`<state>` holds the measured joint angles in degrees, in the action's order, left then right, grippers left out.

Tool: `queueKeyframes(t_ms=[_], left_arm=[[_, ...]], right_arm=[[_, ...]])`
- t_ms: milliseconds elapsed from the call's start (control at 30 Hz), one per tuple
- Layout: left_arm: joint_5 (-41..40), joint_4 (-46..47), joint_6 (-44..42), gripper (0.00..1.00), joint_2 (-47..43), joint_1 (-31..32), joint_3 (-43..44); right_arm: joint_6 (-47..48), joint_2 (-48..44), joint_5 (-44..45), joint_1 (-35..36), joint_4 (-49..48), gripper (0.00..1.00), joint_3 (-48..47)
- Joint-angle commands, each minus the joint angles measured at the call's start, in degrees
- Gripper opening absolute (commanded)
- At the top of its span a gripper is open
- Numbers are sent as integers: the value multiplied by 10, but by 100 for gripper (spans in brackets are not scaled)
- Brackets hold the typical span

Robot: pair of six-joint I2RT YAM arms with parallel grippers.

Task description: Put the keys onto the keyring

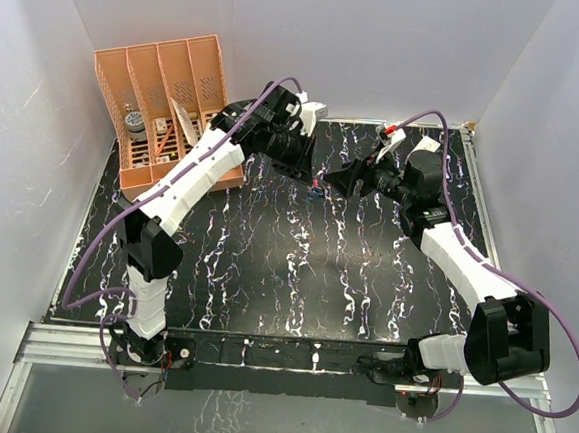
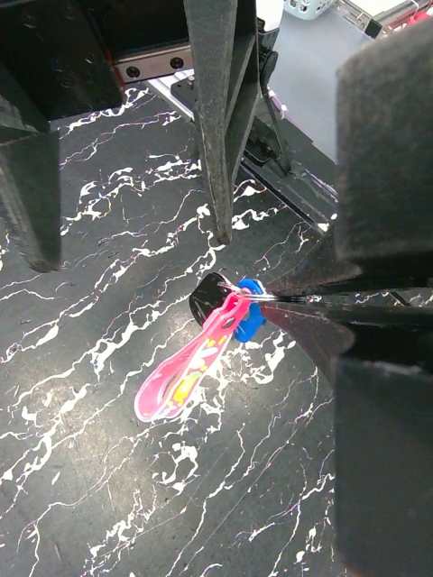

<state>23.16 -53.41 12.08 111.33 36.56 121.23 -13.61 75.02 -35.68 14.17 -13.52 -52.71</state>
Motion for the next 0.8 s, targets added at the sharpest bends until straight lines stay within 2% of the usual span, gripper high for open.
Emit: queueKeyframes(t_ms=[0, 133, 400, 767], left_arm=[[13, -12, -4, 0, -6, 2, 21], [5, -13, -1, 0, -6, 2, 25], [1, -49, -2, 0, 28, 2, 87], [5, -48, 5, 0, 27, 2, 87]], right_arm=[[-1, 5, -36, 5, -20, 65, -31], [1, -1, -29, 8, -18, 65, -32], [58, -23, -14, 18, 19, 91, -21], [87, -14, 3, 46, 25, 95, 2]])
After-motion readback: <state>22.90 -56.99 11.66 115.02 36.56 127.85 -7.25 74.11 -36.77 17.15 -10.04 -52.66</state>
